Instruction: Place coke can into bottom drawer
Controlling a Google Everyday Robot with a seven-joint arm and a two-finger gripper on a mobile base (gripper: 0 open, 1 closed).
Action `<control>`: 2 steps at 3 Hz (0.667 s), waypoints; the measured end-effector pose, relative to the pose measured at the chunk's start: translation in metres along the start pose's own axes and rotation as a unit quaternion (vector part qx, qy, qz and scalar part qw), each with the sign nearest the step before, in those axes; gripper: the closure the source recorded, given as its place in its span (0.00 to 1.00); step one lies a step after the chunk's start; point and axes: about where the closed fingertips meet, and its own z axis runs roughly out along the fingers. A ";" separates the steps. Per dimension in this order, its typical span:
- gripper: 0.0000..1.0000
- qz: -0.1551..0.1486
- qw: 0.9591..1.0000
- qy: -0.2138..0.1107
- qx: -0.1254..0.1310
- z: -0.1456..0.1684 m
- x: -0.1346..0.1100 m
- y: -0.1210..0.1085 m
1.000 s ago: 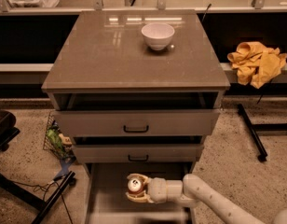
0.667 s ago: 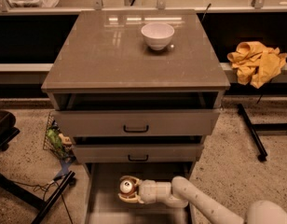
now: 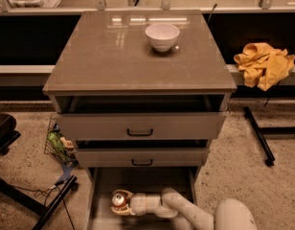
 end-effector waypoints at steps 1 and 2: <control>1.00 -0.001 1.000 0.001 0.001 0.000 0.000 -0.002; 1.00 0.018 0.999 0.026 0.019 -0.008 0.033 0.004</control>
Offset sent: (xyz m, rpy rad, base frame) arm -0.0104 -0.0260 -0.0883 -0.1350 0.1002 -0.1090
